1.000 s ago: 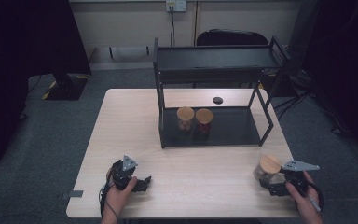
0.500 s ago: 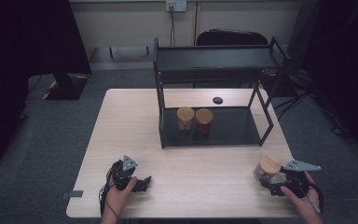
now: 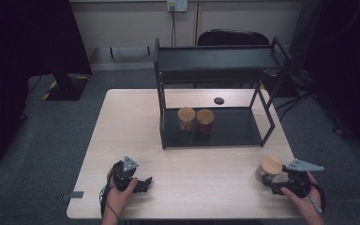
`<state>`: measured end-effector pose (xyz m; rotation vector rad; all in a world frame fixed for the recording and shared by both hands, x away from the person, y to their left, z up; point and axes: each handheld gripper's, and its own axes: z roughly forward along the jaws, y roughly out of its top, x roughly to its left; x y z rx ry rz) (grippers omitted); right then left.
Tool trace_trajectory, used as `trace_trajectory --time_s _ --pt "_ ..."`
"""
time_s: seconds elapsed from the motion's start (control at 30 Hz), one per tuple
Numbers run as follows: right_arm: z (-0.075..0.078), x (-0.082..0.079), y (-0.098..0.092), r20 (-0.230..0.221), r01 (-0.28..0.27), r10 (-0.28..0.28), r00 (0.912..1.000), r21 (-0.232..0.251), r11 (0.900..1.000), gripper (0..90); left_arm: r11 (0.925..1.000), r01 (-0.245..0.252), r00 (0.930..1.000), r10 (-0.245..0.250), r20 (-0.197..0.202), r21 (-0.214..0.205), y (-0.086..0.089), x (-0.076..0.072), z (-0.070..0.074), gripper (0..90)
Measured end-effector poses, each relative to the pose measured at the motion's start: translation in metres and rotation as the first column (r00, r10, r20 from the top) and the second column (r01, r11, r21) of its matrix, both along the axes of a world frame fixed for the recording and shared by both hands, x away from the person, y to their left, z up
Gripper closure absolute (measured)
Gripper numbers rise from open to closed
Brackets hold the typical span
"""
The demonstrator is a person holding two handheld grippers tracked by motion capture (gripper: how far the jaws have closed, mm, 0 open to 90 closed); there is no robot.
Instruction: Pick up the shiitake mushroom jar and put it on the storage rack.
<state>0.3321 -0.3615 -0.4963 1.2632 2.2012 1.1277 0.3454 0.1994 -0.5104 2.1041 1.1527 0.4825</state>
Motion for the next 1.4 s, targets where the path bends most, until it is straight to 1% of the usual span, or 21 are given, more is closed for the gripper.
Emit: trace_trajectory --time_s 0.17,0.37,0.63,0.8,1.13,1.4 --pt "-0.001 0.002 -0.001 0.0 -0.008 0.008 1.0 0.012 0.9999 5.9 1.0 0.0 1.0 0.0 0.0 0.0 0.0 0.0 0.0 0.2" --pt "0.0 0.004 0.003 0.021 -0.019 0.019 0.9996 0.013 0.9997 6.9 1.0 0.0 1.0 0.0 0.0 0.0 0.0 0.0 0.0 0.2" --pt "-0.001 0.008 0.008 0.038 -0.033 0.033 0.9987 0.001 0.9995 10.2 1.0 0.0 1.0 0.0 0.0 0.0 0.0 0.0 0.0 0.2" --pt "0.0 0.009 0.01 0.062 -0.028 0.028 0.9977 0.002 0.9996 13.1 1.0 0.0 1.0 0.0 0.0 0.0 0.0 0.0 0.0 0.2" --pt "0.0 0.011 0.013 0.099 -0.049 0.05 0.9939 -0.011 0.9988 17.2 1.0 0.0 1.0 0.0 0.0 0.0 0.0 0.0 0.0 0.2" --pt "0.0 0.012 0.016 0.109 -0.059 0.061 0.9922 -0.02 0.998 22.6 1.0 0.001 1.0 -0.001 0.0 0.0 0.0 0.0 0.0 0.1"
